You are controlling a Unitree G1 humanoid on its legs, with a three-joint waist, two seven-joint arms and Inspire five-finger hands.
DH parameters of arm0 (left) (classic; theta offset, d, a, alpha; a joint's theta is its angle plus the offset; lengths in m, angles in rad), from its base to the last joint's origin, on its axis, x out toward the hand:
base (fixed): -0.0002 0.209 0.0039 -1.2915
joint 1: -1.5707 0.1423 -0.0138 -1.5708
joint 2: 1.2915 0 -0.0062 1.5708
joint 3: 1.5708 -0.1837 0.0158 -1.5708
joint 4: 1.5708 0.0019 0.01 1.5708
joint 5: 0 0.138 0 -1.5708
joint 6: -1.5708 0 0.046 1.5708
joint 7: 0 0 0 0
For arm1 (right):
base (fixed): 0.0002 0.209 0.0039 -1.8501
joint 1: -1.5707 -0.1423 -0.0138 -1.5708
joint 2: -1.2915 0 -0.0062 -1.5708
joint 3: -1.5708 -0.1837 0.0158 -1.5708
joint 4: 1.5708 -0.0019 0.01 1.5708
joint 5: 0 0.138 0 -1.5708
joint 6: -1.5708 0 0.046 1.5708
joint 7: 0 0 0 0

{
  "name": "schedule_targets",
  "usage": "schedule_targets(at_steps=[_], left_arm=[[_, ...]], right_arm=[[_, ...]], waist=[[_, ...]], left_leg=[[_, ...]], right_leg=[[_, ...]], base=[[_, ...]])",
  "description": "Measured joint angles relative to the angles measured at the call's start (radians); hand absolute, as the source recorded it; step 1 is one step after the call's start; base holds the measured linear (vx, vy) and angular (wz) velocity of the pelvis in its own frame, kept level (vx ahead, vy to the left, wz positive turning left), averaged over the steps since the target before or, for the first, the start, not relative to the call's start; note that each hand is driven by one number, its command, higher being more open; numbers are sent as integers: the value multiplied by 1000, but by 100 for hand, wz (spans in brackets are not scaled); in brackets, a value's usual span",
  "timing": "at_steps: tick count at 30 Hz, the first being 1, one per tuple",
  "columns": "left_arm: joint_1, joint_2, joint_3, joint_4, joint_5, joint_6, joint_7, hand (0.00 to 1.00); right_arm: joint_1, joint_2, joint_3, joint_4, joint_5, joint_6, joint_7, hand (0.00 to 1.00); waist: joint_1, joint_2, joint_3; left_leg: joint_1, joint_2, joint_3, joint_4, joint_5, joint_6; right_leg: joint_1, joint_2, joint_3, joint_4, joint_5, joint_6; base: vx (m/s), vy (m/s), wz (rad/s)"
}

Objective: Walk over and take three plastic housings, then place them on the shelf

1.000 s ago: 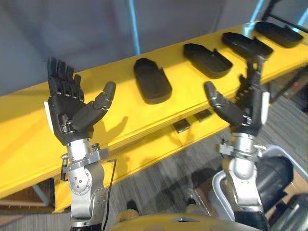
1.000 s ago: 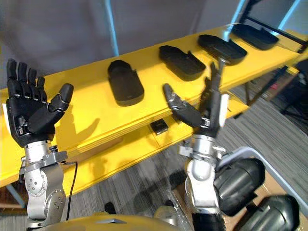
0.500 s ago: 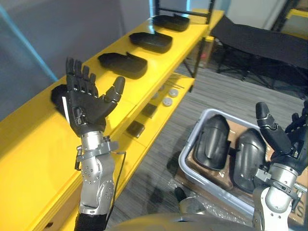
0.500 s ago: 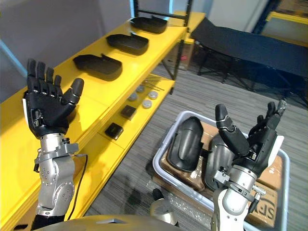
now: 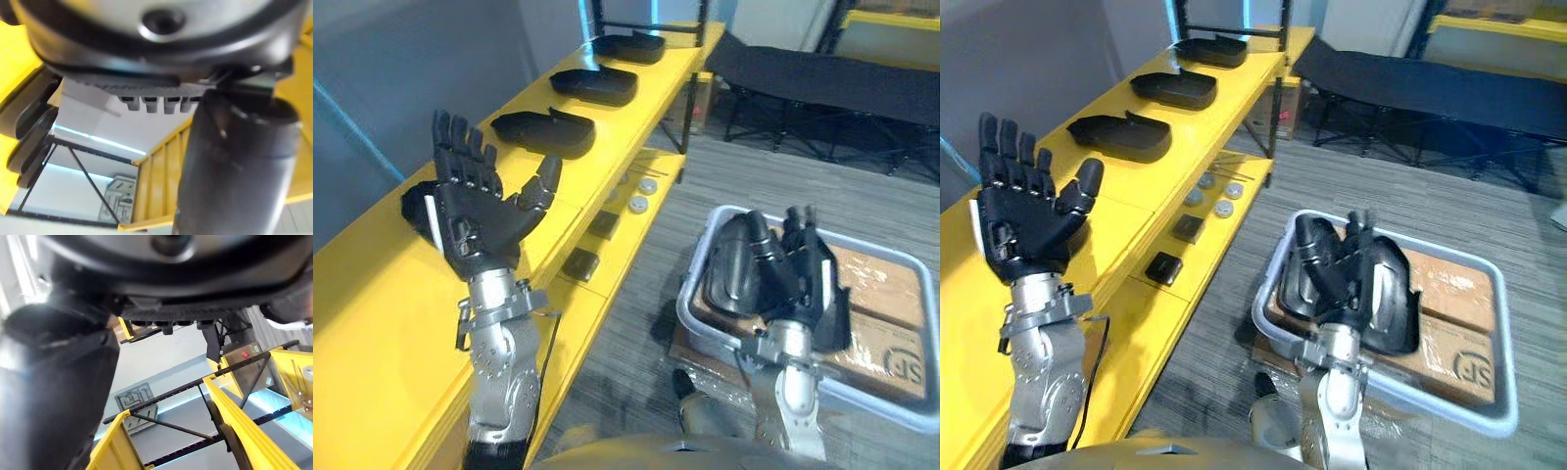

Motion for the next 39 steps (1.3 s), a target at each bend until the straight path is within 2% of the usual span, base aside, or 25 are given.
schedule_targets(at_steps=[1, 3, 5, 7, 8, 9, 10, 12, 13, 14, 15, 16, 17, 18, 19, 20, 21, 23, 24, 26, 28, 31, 33, 36, 39], left_arm=[[1, 5, 10, 0, -1, 0, -2, 100], [-2, 18, 53, -5, -6, 0, -4, 100], [-2, 20, 87, -5, -26, 2, -4, 100], [-1, 24, 115, -2, -81, 2, -8, 100], [-1, 23, 120, -1, -99, 2, -12, 100], [1, 23, 123, 2, -141, 1, -17, 100], [-1, 17, 122, 13, -200, -8, -23, 100], [1, -44, 93, 47, -277, -20, -28, 100], [1, -72, 83, 52, -277, -20, -28, 100], [10, -99, 58, 52, -271, -19, -23, 100], [12, -103, 44, 53, -270, -19, -22, 100], [26, -104, 16, 52, -270, -19, -24, 100], [38, -104, 0, 55, -270, -18, -26, 100], [37, -105, -5, 62, -270, -17, -33, 100], [36, -106, -9, 71, -271, -16, -45, 100], [39, -105, -21, 90, -269, -11, -80, 100], [43, -100, -24, 98, -248, 17, -110, 100], [45, -90, -24, 121, -193, 47, -129, 100], [36, -66, -24, 178, -192, 88, -142, 100], [31, -40, -14, 266, -182, 130, -127, 100], [35, -27, 18, 408, -22, 229, -81, 100], [71, 6, 23, 546, 91, 348, -37, 100], [92, 19, 19, 604, 136, 379, -20, 100], [106, 33, 18, 620, 157, 379, -17, 100], [85, 44, 17, 651, 163, 371, -36, 100]], right_arm=[[-13, -3, 6, -2, 2, -9, 1, 100], [-91, -21, 56, -1, -5, -14, -24, 100], [-167, -31, 113, 21, -16, -17, -66, 100], [-248, -32, 159, 99, -78, -18, -93, 100], [-265, -32, 166, 119, -96, -16, -104, 100], [-280, -32, 170, 149, -127, -11, -114, 100], [-285, -34, 172, 177, -159, -4, -132, 100], [-262, -70, 142, 191, -156, 34, -151, 100], [-260, -88, 121, 199, -151, 45, -148, 100], [-259, -116, 87, 215, -146, 67, -131, 100], [-255, -130, 69, 222, -138, 76, -124, 100], [-228, -149, 33, 223, -119, 94, -102, 100], [-186, -160, 1, 222, -119, 100, -81, 100], [-150, -163, -22, 222, -120, 100, -68, 100], [-127, -166, -41, 222, -121, 100, -62, 100], [-96, -174, -82, 225, -120, 102, -59, 100], [-78, -173, -121, 231, -118, 102, -61, 100], [-75, -182, -149, 252, -113, 103, -61, 100], [-81, -200, -166, 281, -115, 103, -65, 100], [-112, -201, -170, 330, -123, 107, -67, 100], [-164, -204, -166, 378, -159, 161, -70, 100], [-279, -226, -162, 496, -159, 245, -86, 100], [-387, -277, -165, 625, -165, 303, -119, 100], [-532, -333, -172, 749, -188, 357, -154, 100], [-744, -442, -171, 878, -202, 408, -150, 100]], waist=[[11, 0, -2], [25, 0, -4], [47, -7, -9], [67, -26, -25], [76, -33, -29], [83, -46, -38], [87, -68, -52], [100, -27, -63], [93, -11, -61], [73, 18, -59], [57, 26, -53], [30, 31, -49], [8, 28, -47], [-2, 16, -38], [-3, 12, -36], [-1, 32, -38], [-2, 45, -38], [5, 45, -38], [18, 44, -39], [31, 29, -31], [44, 6, -19], [67, -18, -13], [93, -24, -11], [120, -18, -1], [143, 1, 61]], left_leg=[[2, 9, 18, -7, 14, -1], [2, 34, 35, -26, 51, -15], [-5, 72, 40, -42, 82, -44], [-36, 120, 32, -73, 134, -93], [-41, 133, 32, -87, 151, -112], [-60, 149, 23, -94, 177, -136], [-89, 168, -1, -101, 207, -166], [-100, 224, -20, -181, 290, -155], [-98, 242, -16, -212, 326, -154], [-96, 269, -12, -242, 365, -143], [-94, 276, -12, -246, 386, -130], [-92, 281, -12, -236, 421, -96], [-101, 282, -5, -196, 454, -50], [-112, 282, 8, -158, 464, -27], [-115, 274, 8, -138, 424, -51], [-117, 223, -11, -120, 363, -70], [-119, 189, -8, -122, 288, -36], [-109, 138, -49, -147, 225, -41], [-93, 112, -60, -203, 202, -81], [-84, 87, -50, -215, 205, -88], [-86, 71, -49, -201, 219, -120], [-86, 61, -66, -197, 218, -121], [-94, 55, -92, -194, 217, -123], [-137, 55, -123, -168, 213, -126], [-214, 55, -169, -111, 193, -131]], right_leg=[[-27, -15, -39, 119, -25, -32], [-35, -97, -106, 389, -133, -90], [-2, -171, -136, 505, -174, -120], [40, -258, -173, 533, -175, -123], [53, -280, -183, 523, -173, -122], [79, -306, -211, 475, -151, -113], [122, -300, -235, 380, -173, -29], [139, -241, -318, 281, -260, 76], [144, -218, -331, 252, -280, 108], [132, -184, -335, 234, -285, 110], [134, -175, -334, 232, -287, 107], [137, -167, -334, 227, -290, 101], [157, -167, -336, 195, -291, 94], [181, -169, -335, 161, -290, 83], [192, -173, -335, 137, -290, 77], [193, -172, -329, 101, -270, 69], [190, -170, -320, 70, -250, 72], [176, -168, -303, 38, -223, 83], [169, -176, -292, 3, -191, 99], [173, -194, -287, -35, -149, 111], [197, -208, -292, -89, -100, 124], [228, -211, -338, -156, -47, 124], [248, -213, -363, -171, -42, 126], [245, -208, -388, -190, -27, 123], [229, -195, -416, -225, 12, 115]], base=[[-202, 14, -61], [-125, -85, -37], [-83, -236, -27], [-83, -321, -19], [-81, -443, -13], [-60, -502, -7], [-67, -538, -10], [-72, -528, -34], [-71, -552, -53], [-45, -401, -37], [-59, -337, -33], [-41, -210, -29], [-37, -216, -34], [-14, -108, -30], [-36, -62, -38], [-60, 43, -41], [-92, 95, -39], [-81, 125, -27], [-45, 155, -29], [-30, 147, -30], [-9, 135, -23], [-15, 55, -6], [-44, 25, 25], [-106, 18, 26], [-169, 47, 24]])
